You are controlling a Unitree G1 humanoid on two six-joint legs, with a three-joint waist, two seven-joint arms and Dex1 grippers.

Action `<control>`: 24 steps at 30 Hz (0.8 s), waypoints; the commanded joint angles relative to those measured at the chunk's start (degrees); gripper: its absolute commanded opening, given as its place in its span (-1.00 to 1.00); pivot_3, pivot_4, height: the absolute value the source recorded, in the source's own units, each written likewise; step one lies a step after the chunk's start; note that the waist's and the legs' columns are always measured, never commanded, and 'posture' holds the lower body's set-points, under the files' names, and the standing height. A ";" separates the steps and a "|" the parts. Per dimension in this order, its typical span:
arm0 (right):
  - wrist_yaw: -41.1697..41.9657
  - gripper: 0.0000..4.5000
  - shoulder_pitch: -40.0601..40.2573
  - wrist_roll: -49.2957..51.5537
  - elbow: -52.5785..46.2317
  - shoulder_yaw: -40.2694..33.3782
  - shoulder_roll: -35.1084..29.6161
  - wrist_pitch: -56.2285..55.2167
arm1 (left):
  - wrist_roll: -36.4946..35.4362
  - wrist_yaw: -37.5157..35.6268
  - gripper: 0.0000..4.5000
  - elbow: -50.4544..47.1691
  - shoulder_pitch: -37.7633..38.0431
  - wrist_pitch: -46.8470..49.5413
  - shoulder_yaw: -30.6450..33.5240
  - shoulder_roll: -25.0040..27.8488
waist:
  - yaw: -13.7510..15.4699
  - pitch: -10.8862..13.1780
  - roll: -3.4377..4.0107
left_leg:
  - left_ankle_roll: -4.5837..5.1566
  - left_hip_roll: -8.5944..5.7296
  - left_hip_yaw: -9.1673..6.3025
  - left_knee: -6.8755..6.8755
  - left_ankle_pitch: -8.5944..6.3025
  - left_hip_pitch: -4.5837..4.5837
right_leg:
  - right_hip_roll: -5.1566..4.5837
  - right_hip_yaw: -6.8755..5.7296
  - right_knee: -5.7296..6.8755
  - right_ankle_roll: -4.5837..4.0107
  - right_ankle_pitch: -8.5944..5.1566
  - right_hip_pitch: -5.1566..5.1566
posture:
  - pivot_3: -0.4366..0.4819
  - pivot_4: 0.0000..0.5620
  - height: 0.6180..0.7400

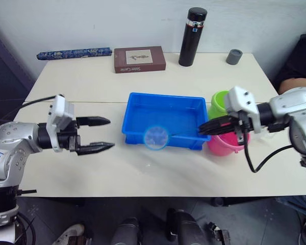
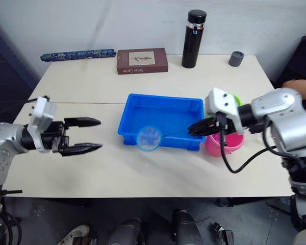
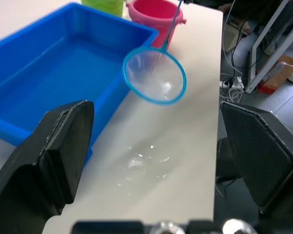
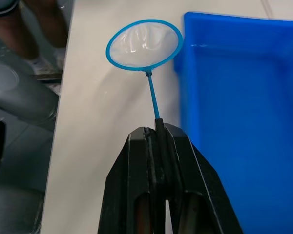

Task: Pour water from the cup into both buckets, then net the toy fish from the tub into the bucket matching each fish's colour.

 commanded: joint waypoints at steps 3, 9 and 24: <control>-4.80 -1.00 2.97 -3.02 -3.32 4.02 4.91 -0.66 | 1.27 1.81 0.98 -4.84 2.31 -1.68 -1.33 0.33 | -0.22 0.00 0.00 | -0.01 -0.03 0.01 0.00 0.00 -0.01 | 0.00 0.01 0.03 0.00 0.00 -0.03 | -0.05 -0.47 1.00; -10.83 -1.00 6.07 -7.22 -0.21 7.63 11.26 -1.14 | 6.19 2.23 0.98 -2.77 4.03 -7.13 -7.45 -2.16 | -0.21 0.00 0.00 | -0.03 -0.04 0.02 0.00 0.01 0.02 | 0.03 -0.01 0.05 -0.01 0.00 -0.02 | -0.05 -0.47 1.00; -12.42 -0.46 7.23 -10.61 3.99 9.46 15.56 -2.75 | 9.92 3.91 1.00 -0.05 2.96 -9.19 -13.82 -6.24 | -0.28 0.00 0.00 | -0.01 -0.07 0.02 0.00 0.02 0.02 | 0.02 -0.03 0.05 -0.01 0.00 -0.01 | -0.05 -0.47 1.00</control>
